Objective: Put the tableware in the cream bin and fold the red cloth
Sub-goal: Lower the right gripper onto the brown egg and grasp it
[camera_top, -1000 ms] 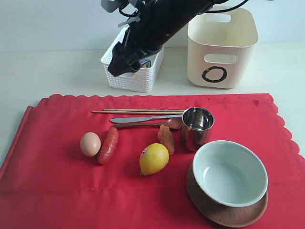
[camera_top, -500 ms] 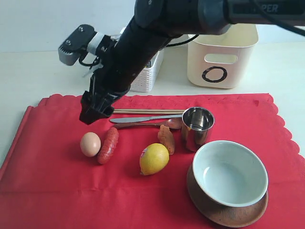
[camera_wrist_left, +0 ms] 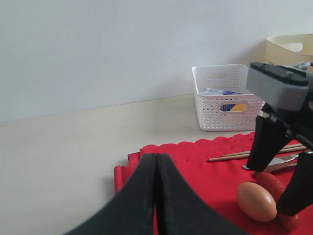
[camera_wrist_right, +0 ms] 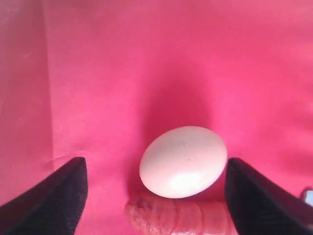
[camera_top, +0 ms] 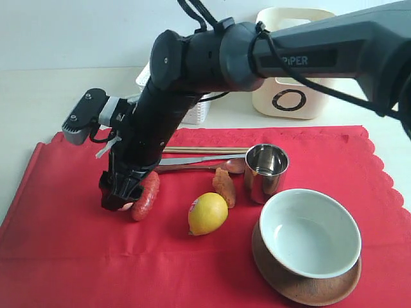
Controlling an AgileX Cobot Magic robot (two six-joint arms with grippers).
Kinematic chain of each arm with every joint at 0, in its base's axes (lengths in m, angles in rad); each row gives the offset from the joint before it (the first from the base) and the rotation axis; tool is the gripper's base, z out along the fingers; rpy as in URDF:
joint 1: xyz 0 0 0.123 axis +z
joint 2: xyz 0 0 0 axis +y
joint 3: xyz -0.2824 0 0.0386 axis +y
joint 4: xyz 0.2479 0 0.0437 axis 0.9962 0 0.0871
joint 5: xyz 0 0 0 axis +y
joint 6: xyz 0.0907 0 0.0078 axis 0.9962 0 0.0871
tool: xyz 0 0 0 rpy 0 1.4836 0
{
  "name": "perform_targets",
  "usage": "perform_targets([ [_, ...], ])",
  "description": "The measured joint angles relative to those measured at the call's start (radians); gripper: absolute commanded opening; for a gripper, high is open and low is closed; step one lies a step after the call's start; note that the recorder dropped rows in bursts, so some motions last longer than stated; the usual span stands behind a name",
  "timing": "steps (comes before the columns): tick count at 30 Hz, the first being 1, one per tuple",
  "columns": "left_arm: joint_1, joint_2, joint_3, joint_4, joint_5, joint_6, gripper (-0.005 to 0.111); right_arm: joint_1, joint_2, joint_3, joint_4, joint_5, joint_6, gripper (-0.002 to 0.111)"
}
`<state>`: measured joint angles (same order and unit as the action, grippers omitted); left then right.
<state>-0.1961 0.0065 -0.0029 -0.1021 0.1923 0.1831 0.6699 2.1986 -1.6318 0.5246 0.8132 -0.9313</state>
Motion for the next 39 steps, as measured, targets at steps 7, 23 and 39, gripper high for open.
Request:
perform_targets([
  [7, 0.000, 0.000, 0.000, 0.000, 0.000, 0.000, 0.001, 0.015, 0.036, 0.000, -0.028, -0.103, 0.000, 0.072],
  [23, 0.000, 0.000, 0.000, 0.000, 0.000, 0.000, 0.001, 0.015, 0.107, -0.002, -0.084, -0.127, -0.001, 0.033],
  [39, 0.000, 0.000, 0.000, 0.000, 0.000, 0.000, 0.001, 0.015, 0.107, -0.004, -0.087, -0.129, -0.001, 0.000],
])
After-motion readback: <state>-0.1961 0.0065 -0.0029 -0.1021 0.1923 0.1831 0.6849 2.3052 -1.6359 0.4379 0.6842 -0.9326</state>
